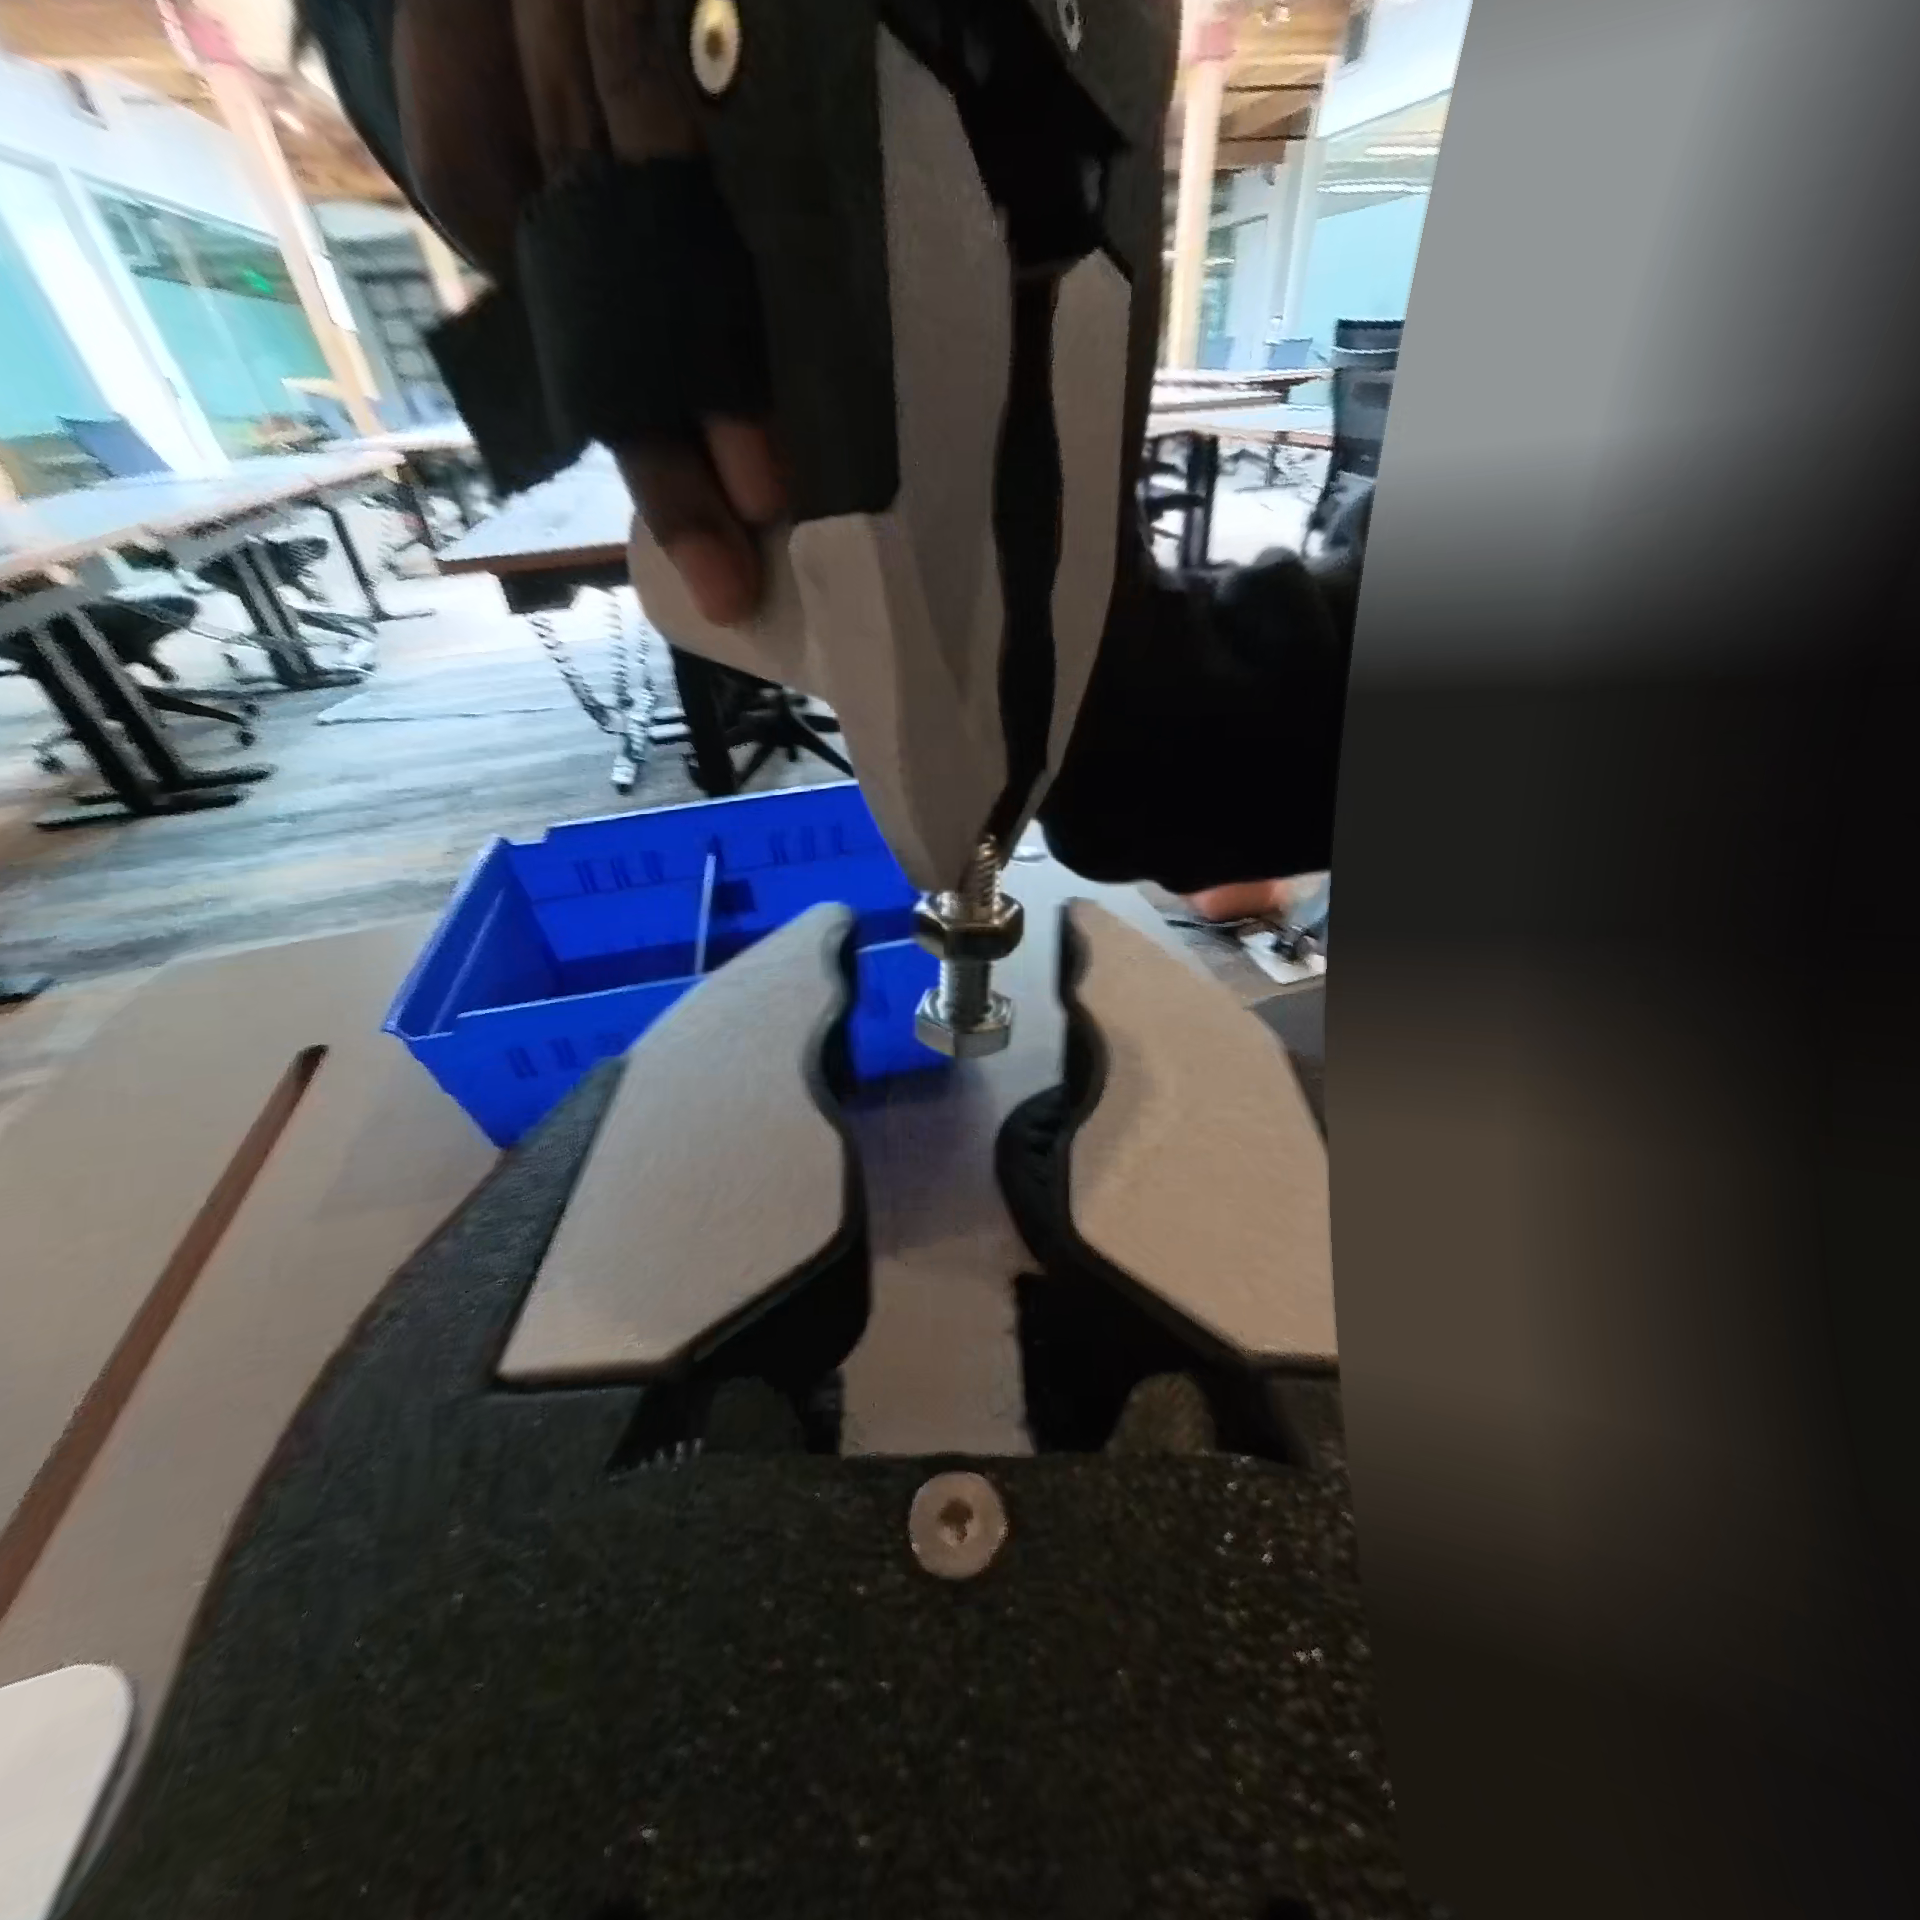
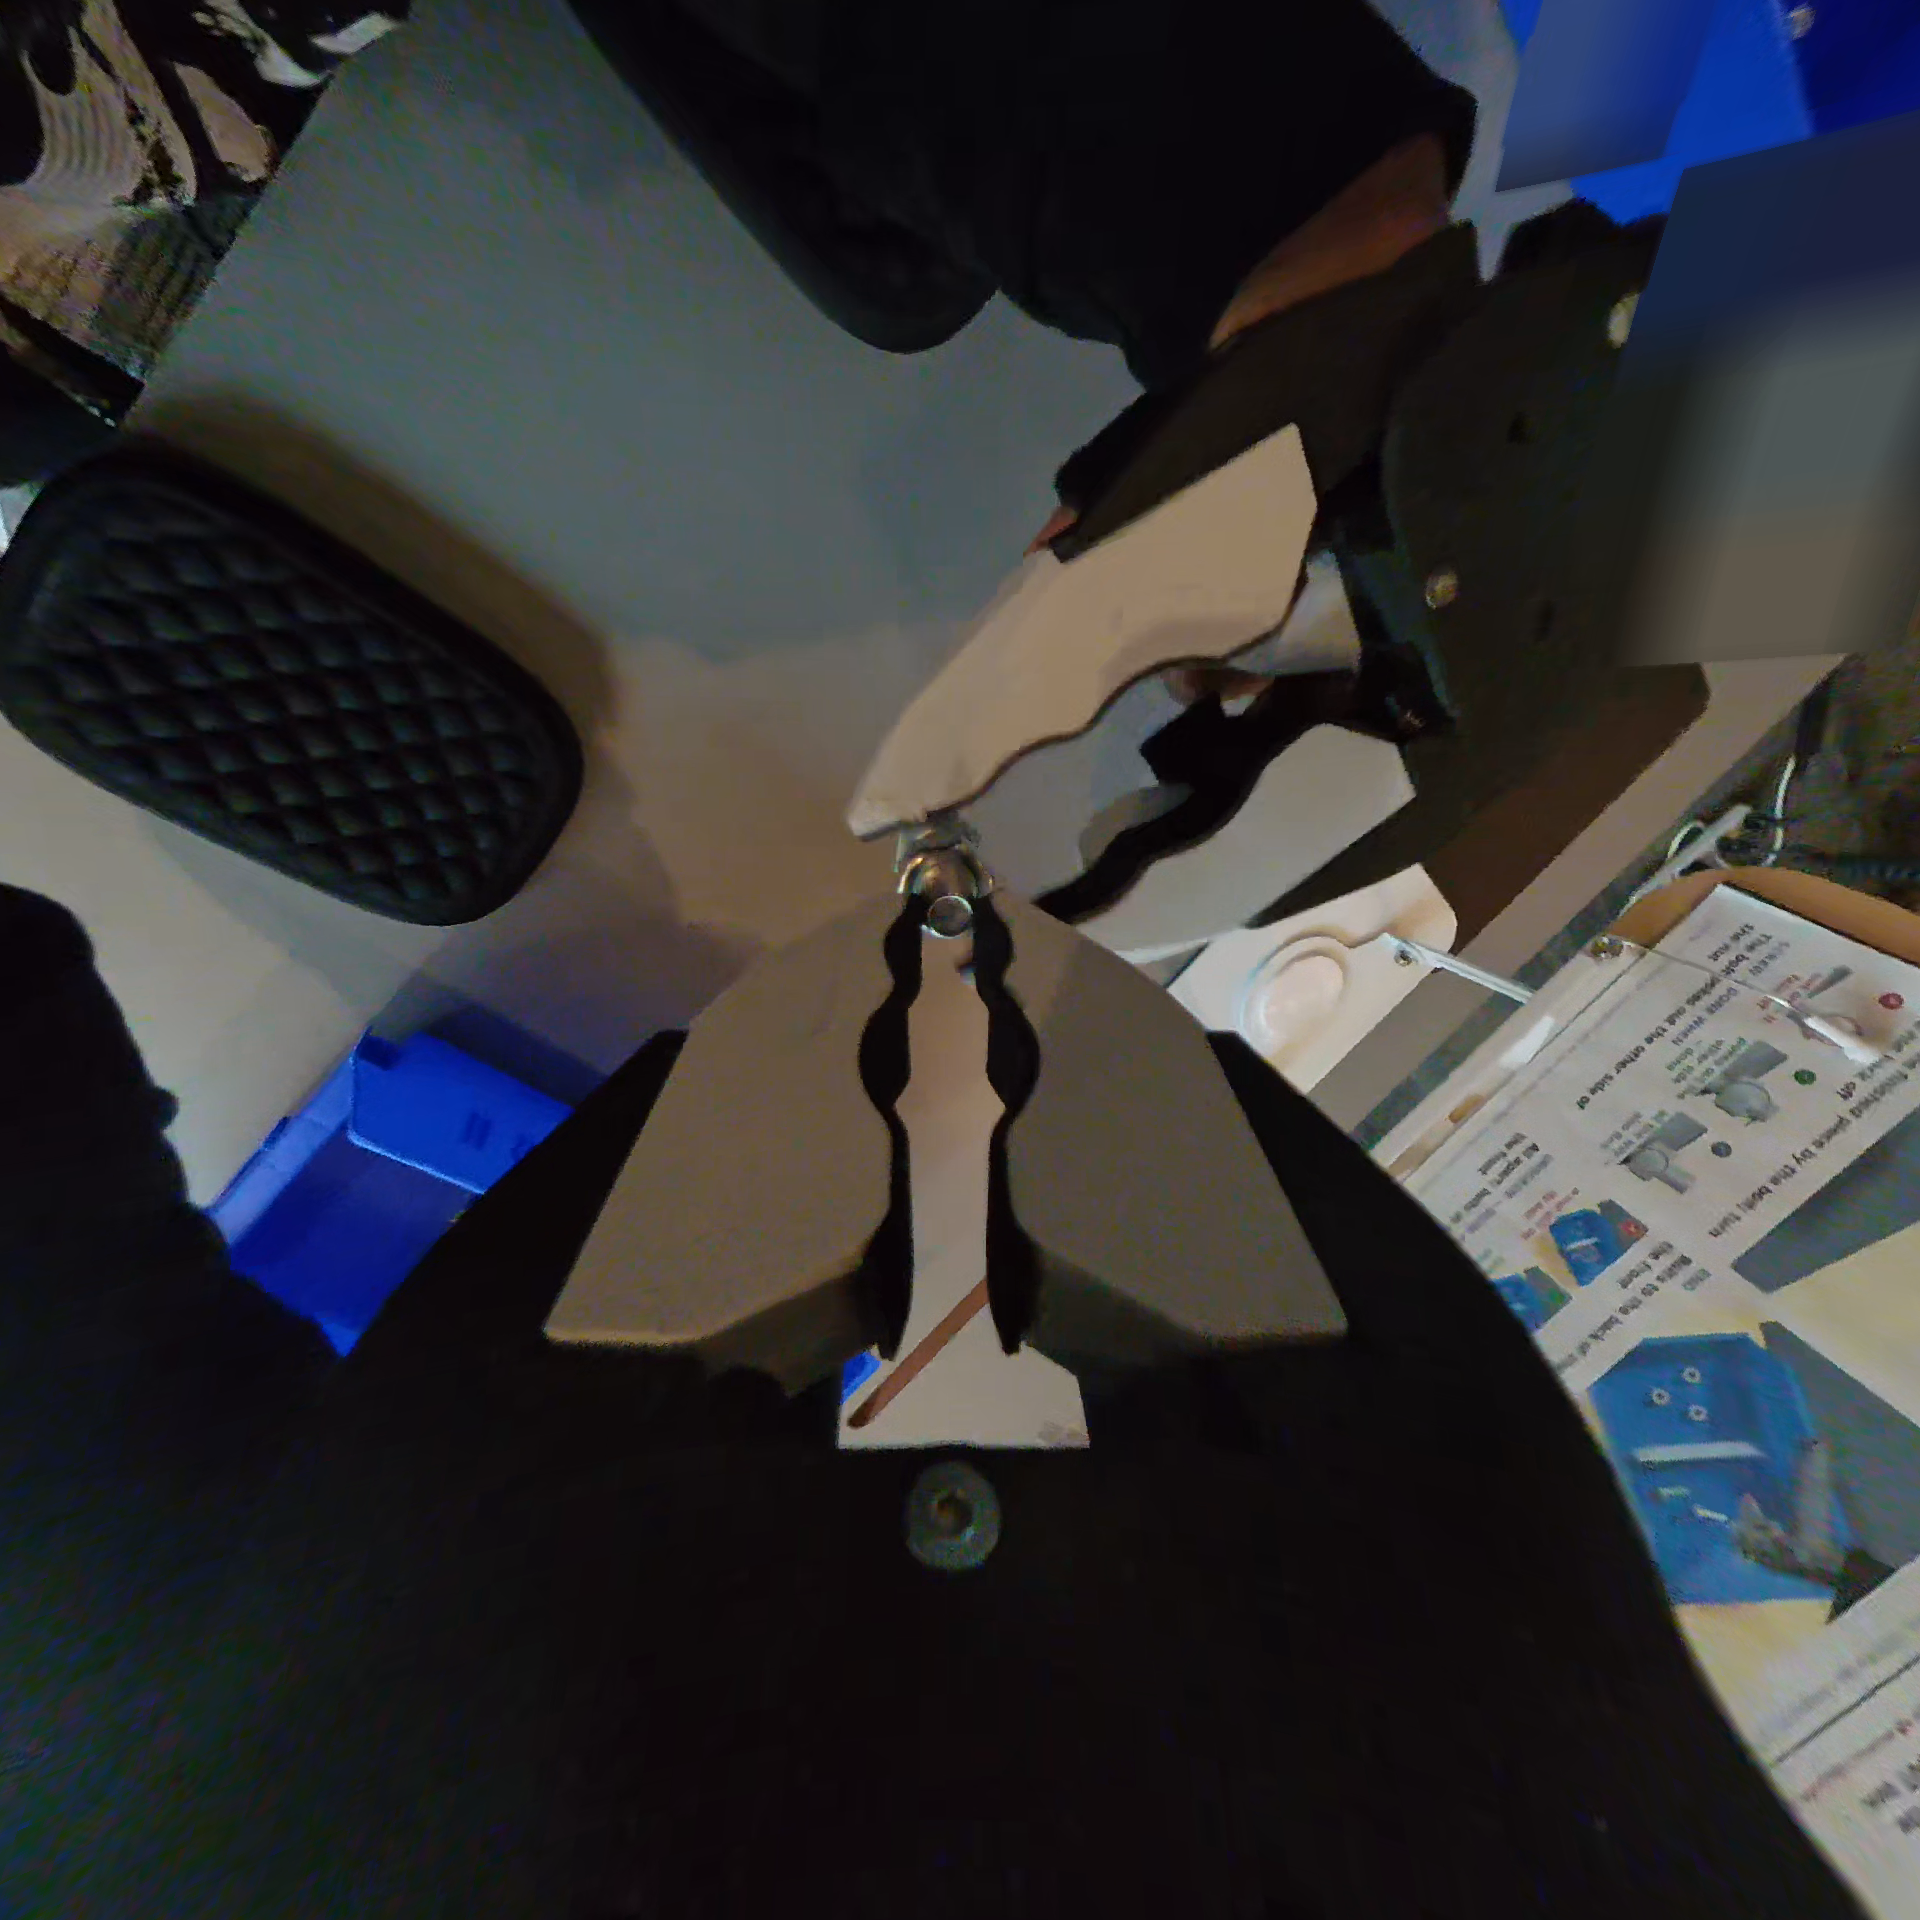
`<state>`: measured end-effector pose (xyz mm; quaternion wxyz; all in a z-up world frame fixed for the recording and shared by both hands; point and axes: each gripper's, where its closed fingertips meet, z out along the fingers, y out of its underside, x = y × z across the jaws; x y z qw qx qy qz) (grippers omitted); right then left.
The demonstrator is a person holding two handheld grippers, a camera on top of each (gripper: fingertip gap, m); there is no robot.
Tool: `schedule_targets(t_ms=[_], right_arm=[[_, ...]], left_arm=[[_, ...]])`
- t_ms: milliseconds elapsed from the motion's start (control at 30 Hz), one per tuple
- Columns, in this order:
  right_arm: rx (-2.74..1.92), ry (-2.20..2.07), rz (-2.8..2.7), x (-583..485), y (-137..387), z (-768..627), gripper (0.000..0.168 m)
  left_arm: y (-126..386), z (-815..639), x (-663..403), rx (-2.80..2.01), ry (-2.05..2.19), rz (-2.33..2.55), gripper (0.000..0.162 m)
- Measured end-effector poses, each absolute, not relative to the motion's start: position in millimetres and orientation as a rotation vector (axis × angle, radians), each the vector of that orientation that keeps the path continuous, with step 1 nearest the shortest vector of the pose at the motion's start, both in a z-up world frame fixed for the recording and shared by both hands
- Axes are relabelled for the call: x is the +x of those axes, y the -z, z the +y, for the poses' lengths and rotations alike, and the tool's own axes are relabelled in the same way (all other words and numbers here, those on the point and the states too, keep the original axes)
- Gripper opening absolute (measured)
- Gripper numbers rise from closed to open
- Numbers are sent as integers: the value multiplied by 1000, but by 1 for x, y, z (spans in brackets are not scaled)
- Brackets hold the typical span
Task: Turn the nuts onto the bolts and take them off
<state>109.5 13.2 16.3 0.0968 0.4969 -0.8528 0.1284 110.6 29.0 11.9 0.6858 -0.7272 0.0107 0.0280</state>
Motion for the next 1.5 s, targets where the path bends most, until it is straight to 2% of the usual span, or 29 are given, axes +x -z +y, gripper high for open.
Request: schedule_targets(t_ms=[33, 133, 200, 267, 433, 533, 867, 1067, 1333, 1500], right_arm=[[1452, -396, -2535, 109, -16, 14, 9], [1395, -426, -2561, 110, -10, 14, 9], [1343, -417, -2586, 110, -3, 14, 9], [1295, -425, -2612, 112, 4, 15, 9], [1148, -447, -2695, 121, 30, 15, 8], [1076, -507, -2740, 125, 47, 9, 8], [917, -540, -2864, 112, 96, 1, 9], [899, -498, -2902, 107, 108, 1, 9], [931, -506, -2906, 107, 112, -7, 9], [931, -484, -2920, 107, 115, -8, 8]], left_arm=[[-13, 30, 108, -1616, -103, 13, 51], [-1, 34, 103, -1641, -210, -47, 79], [19, 37, 103, -1684, -274, -84, 85], [41, 37, 105, -1701, -316, -114, 85], [74, 31, 108, -1562, -287, -201, 71], [93, 26, 107, -1603, -274, -228, 70], [115, 32, 109, -1585, -266, -172, 59], [142, 33, 91, -1654, -290, -248, 57], [149, 41, 90, -1669, -292, -255, 54], [146, 42, 93, -1656, -289, -238, 41]])
